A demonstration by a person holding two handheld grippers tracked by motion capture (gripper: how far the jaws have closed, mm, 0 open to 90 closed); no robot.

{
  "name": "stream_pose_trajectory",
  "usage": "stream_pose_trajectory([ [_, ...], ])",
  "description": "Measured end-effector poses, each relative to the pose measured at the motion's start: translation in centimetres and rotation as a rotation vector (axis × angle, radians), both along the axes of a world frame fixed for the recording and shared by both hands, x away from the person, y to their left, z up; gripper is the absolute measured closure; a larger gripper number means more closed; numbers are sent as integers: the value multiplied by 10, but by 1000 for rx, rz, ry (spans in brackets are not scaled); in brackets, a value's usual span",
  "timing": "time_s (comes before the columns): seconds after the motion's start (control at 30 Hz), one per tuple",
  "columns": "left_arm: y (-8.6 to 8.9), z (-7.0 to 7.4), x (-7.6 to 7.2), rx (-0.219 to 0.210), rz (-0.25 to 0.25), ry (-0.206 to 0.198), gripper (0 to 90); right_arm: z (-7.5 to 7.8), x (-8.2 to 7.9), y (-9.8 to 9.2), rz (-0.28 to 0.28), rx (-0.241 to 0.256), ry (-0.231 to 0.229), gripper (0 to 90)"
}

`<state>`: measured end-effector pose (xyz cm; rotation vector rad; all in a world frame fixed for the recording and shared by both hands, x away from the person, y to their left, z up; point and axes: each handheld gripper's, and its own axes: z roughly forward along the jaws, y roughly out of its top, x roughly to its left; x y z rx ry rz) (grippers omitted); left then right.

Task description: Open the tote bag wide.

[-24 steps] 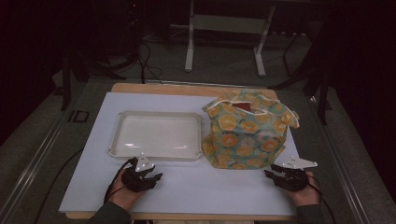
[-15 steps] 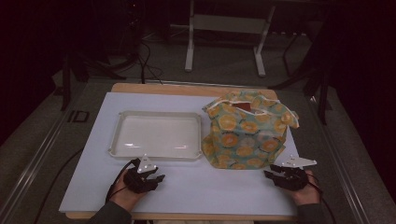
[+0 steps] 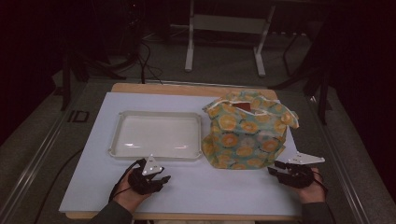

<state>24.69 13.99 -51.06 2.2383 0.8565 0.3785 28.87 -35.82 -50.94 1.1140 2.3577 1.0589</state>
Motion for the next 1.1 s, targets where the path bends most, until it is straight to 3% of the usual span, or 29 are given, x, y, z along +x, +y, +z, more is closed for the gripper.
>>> stream_pose_trajectory([
  [0.27, -6, 14, 7, -62, -20, -14, 550, 16, 2, -10, -26, 23, -29, 529],
  [0.5, -10, 23, 15, -74, -30, -24, 547, 27, 9, -18, -58, 56, -49, 500],
  [0.73, -19, 36, 24, -93, -59, -52, 547, 38, 17, -15, -55, 70, -71, 426],
  [0.8, -24, 40, 27, -94, -69, -59, 547, 45, 23, -14, -49, 80, -76, 370],
  [1.0, -32, 43, 33, -110, -75, -67, 547, 51, 34, -14, -22, 85, -85, 358],
  [1.1, -38, 46, 36, -110, -91, -71, 546, 53, 38, -13, 5, 103, -88, 412],
])
